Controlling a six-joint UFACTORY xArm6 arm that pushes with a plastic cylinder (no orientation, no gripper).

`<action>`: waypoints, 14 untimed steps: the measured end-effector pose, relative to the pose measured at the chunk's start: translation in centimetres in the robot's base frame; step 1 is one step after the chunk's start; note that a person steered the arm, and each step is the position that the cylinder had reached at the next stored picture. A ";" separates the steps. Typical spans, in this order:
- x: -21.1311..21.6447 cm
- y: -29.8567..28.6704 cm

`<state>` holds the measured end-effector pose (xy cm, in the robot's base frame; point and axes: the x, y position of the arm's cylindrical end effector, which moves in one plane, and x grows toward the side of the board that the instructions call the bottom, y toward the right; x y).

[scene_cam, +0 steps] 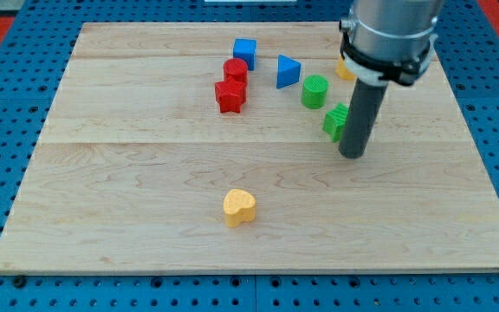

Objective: Push the green star into the hexagon

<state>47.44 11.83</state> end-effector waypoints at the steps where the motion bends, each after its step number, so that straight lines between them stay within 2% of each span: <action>1: -1.7 -4.3; 2: -4.6 -1.1; 3: -5.2 0.0; 5: -3.0 0.2; 6: -3.6 2.1; 8: -7.5 2.0; 10: -5.9 5.0; 11: -7.0 6.6; 13: -10.4 4.9; 14: -6.6 5.3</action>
<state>40.87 17.15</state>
